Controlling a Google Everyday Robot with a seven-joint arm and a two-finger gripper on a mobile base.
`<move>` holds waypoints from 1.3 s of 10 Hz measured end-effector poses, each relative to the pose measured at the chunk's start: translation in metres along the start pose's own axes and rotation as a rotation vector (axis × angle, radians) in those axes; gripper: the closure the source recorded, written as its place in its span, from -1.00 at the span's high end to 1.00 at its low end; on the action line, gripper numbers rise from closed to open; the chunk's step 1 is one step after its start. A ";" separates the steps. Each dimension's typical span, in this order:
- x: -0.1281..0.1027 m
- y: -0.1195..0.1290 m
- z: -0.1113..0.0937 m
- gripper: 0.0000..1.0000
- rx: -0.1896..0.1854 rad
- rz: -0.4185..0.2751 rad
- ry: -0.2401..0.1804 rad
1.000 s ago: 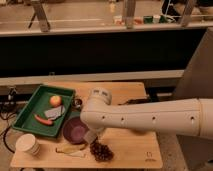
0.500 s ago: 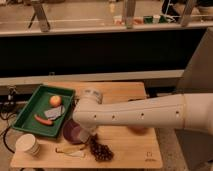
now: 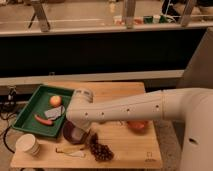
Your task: Wipe purple bowl with eraser
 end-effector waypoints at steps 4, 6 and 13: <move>0.008 -0.017 0.017 -0.99 0.020 -0.033 0.010; 0.007 -0.027 0.023 -0.99 0.039 -0.059 0.011; -0.004 -0.049 0.039 -0.99 0.082 -0.131 0.010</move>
